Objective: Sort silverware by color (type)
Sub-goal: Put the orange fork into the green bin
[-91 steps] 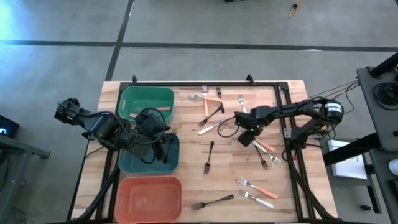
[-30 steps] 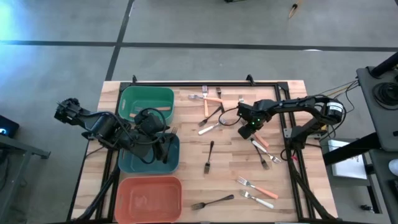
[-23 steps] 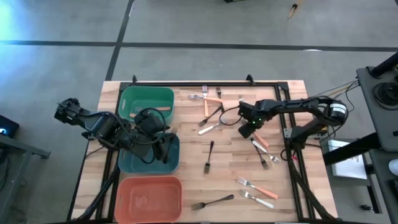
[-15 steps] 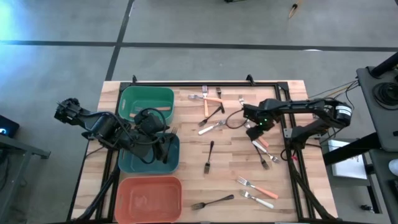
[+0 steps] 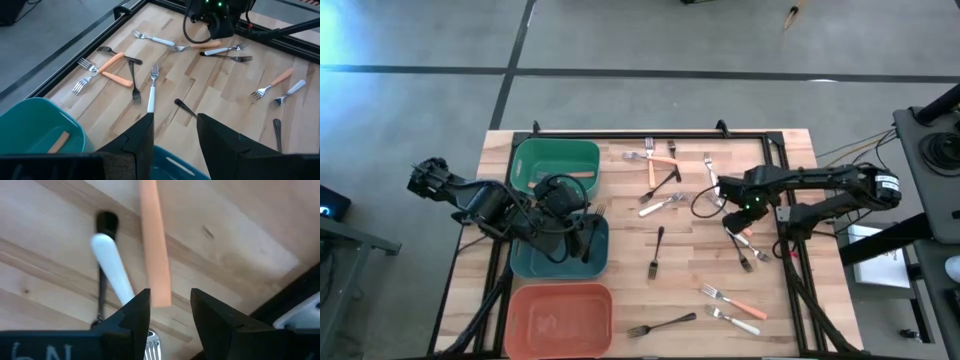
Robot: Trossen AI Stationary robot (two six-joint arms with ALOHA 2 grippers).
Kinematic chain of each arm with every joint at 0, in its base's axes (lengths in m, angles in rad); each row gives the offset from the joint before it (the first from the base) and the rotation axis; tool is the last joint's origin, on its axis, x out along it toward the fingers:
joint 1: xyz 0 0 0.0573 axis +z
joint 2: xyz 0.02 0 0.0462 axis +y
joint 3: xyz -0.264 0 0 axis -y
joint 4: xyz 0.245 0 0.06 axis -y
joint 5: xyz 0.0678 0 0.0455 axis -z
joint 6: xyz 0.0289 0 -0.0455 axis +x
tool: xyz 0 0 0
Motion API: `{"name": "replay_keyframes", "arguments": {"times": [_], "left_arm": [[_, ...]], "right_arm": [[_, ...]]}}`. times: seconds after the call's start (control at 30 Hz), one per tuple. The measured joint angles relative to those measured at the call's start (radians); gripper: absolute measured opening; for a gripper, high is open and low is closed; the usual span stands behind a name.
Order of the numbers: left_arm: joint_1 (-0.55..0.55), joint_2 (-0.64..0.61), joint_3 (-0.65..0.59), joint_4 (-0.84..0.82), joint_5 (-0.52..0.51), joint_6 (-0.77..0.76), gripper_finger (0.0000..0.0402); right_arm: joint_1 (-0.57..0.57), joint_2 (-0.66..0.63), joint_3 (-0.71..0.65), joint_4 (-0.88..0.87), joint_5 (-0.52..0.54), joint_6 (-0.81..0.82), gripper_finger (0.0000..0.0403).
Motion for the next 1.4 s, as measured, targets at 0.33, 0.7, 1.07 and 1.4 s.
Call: {"name": "replay_keyframes", "arguments": {"times": [0.33, 0.7, 1.07, 1.4], "left_arm": [[0.0, 0.0, 0.0, -0.008, 0.0, 0.001, 0.0132], [0.0, 0.0, 0.0, -0.009, 0.0, 0.001, 0.0132], [0.0, 0.0, 0.0, -0.009, 0.0, 0.001, 0.0132], [0.0, 0.0, 0.0, -0.009, 0.0, 0.001, 0.0132]], "right_arm": [[0.074, 0.002, -0.073, 0.118, -0.068, 0.086, 0.0133], [0.072, 0.046, -0.174, 0.237, -0.016, 0.108, 0.0132], [0.073, 0.05, -0.195, 0.254, 0.011, 0.123, 0.0072], [0.073, 0.004, -0.141, 0.24, -0.01, 0.042, 0.0071]]}}
